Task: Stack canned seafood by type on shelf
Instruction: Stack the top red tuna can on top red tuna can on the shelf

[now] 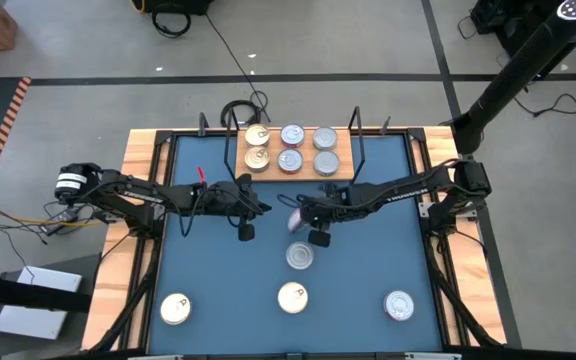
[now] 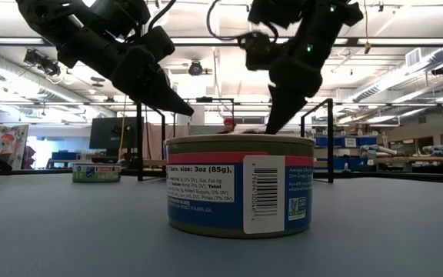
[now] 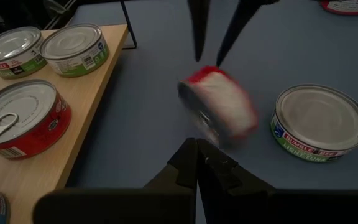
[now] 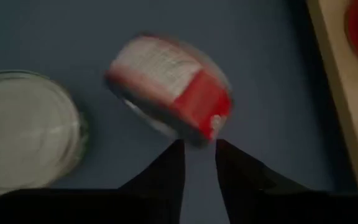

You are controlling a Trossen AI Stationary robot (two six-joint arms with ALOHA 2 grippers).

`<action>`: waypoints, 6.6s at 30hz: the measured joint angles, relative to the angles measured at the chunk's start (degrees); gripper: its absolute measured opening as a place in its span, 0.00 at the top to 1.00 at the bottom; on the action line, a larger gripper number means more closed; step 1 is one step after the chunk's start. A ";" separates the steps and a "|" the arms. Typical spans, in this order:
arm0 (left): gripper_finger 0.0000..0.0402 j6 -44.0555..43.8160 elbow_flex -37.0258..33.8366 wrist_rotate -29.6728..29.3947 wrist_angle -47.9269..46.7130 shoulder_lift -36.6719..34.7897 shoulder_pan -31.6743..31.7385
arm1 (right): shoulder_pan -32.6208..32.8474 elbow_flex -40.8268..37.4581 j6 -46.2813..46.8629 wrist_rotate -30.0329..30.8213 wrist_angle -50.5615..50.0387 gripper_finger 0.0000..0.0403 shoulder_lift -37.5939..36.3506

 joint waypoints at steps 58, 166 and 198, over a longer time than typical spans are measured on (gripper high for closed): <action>0.97 1.51 6.84 11.11 25.98 25.27 0.51 | 3.21 5.57 -21.95 -6.91 -3.37 0.49 -0.01; 0.97 -7.77 -12.11 2.43 51.60 12.88 -1.13 | -4.06 -0.61 -34.78 16.35 14.70 0.64 -4.69; 0.97 -7.28 -14.10 0.72 51.01 12.31 -1.13 | -30.94 -0.61 -68.92 2.44 48.11 0.64 8.33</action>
